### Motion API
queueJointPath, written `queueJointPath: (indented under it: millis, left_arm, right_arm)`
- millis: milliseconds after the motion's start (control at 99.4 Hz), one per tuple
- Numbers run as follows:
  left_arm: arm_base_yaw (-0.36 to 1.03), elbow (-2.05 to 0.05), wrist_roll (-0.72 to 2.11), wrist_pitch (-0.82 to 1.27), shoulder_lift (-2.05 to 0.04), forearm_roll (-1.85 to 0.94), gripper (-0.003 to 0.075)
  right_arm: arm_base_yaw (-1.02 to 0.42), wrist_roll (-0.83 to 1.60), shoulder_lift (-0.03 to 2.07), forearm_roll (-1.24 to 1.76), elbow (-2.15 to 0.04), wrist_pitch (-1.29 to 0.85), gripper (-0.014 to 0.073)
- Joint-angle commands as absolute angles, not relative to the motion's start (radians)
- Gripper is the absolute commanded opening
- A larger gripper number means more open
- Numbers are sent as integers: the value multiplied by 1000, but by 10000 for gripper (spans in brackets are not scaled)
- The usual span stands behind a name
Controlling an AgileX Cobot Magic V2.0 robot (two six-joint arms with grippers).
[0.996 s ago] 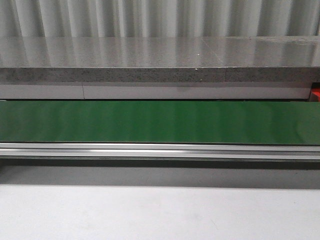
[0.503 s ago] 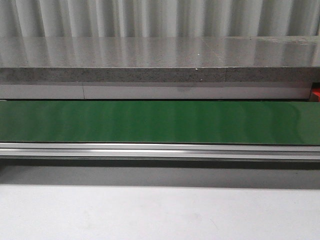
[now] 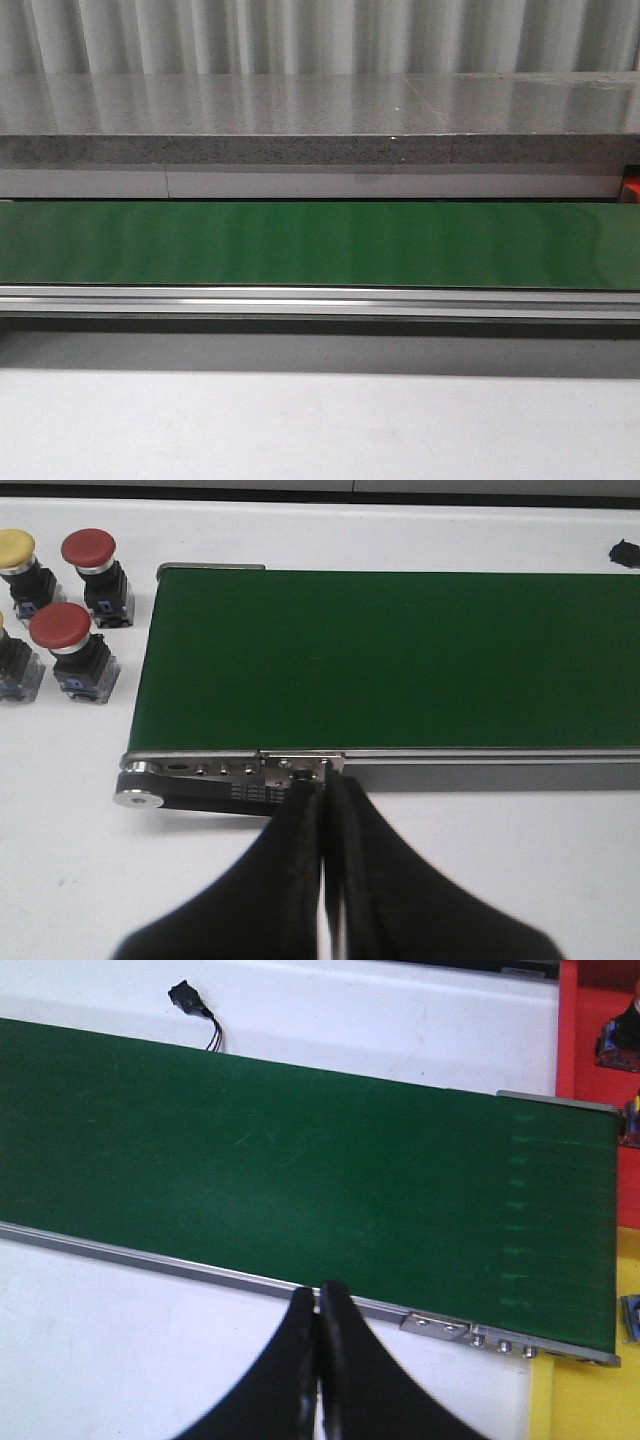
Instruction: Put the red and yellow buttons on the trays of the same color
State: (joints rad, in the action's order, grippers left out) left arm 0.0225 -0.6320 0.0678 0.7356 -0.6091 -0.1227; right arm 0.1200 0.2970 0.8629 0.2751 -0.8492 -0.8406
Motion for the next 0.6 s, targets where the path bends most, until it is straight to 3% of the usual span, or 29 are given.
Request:
queueJointPath:
  millis: [0,181,252,342,513,564,594]
  left_arm:
    - [32,-660,70,667,-610,-139,-19]
    - [32,-660,70,664,-610,-139,-15]
    - [32,-660,70,666,-610,-139,30]
    - [32,-660,70,667,-612,-139,183]
    - [30,-660,59,659,-616,-139,650]
    - [30,-660,59,642,-616,-139,714]
    - [30,-660,53,631,-616,-139,712]
  right_arm:
    - [116,305,849,288,-874,-799,-124]
    - [116,305,850,288,-874,-801,-124]
    - [116,305,850,288,-874,-801,-124]
    - [116,305,850,288,-874,-801,-124]
    - [116,305,850,288,-874,-801,-124]
    - [116,305,850,288,-874,-801,-124]
    - [116,305,850,288,-874,-801,-124]
